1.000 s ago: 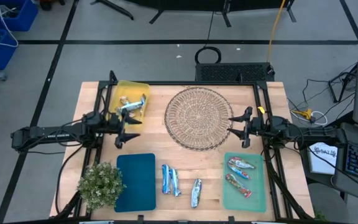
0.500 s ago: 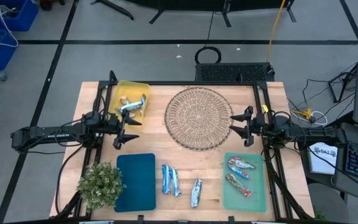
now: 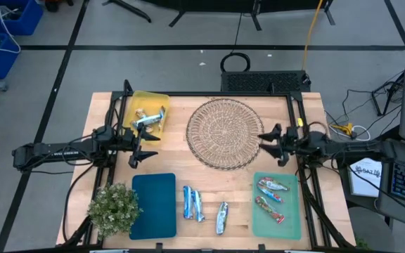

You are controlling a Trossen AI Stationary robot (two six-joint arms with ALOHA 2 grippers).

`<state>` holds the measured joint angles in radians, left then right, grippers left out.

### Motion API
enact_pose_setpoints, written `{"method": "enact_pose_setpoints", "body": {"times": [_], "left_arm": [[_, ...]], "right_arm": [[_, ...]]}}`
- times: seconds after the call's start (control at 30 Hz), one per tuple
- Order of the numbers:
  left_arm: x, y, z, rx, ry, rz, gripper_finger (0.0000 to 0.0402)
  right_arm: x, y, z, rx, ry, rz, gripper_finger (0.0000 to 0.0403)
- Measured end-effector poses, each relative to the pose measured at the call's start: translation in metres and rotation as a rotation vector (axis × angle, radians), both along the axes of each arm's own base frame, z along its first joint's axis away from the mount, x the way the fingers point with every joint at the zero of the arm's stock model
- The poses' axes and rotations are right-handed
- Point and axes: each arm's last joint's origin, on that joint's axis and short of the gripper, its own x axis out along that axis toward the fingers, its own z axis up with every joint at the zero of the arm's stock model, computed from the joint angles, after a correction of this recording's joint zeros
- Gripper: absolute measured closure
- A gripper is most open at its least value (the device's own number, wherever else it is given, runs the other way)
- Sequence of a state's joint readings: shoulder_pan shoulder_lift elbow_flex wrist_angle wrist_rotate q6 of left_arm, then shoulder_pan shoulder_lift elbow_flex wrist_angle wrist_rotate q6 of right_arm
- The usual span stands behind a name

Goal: Pick and place Granola Bars by type
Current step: Put the blue granola bar into the blue bin

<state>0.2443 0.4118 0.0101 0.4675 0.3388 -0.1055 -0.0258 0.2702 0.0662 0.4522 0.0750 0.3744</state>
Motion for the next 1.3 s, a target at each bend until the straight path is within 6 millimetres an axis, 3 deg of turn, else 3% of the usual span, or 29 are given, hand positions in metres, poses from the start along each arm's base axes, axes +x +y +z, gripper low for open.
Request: {"method": "enact_pose_setpoints", "body": {"times": [0.1, 0.27, 0.47, 0.57, 0.7, 0.9, 1.3], "left_arm": [[0.0, 0.0, 0.0, -0.003, 0.0, 0.0, 0.0119], [0.0, 0.0, 0.0, -0.006, 0.0, 0.0, 0.0119], [0.0, 0.0, 0.0, -0.006, 0.0, 0.0, 0.0119], [0.0, 0.0, 0.0, -0.006, 0.0, 0.0, 0.0119], [0.0, 0.0, 0.0, -0.006, 0.0, 0.0, 0.0119], [0.0, 0.0, 0.0, -0.007, -0.001, 0.0, 0.0119], [0.0, 0.0, 0.0, -0.006, -0.001, 0.0, 0.0119]], "right_arm": [[0.012, 0.006, -0.009, 0.004, 0.148, 0.053, 0.019], [0.048, 0.026, 0.017, -0.087, 0.309, 0.163, 0.019], [0.109, 0.067, 0.036, -0.247, 0.677, 0.316, 0.019], [0.131, 0.089, 0.031, -0.301, 0.881, 0.378, 0.019], [0.155, 0.116, 0.028, -0.32, 0.999, 0.428, 0.019], [0.175, 0.145, 0.016, -0.24, 1.084, 0.492, 0.019], [0.194, 0.17, -0.032, -0.062, 1.163, 0.523, 0.019]]}}
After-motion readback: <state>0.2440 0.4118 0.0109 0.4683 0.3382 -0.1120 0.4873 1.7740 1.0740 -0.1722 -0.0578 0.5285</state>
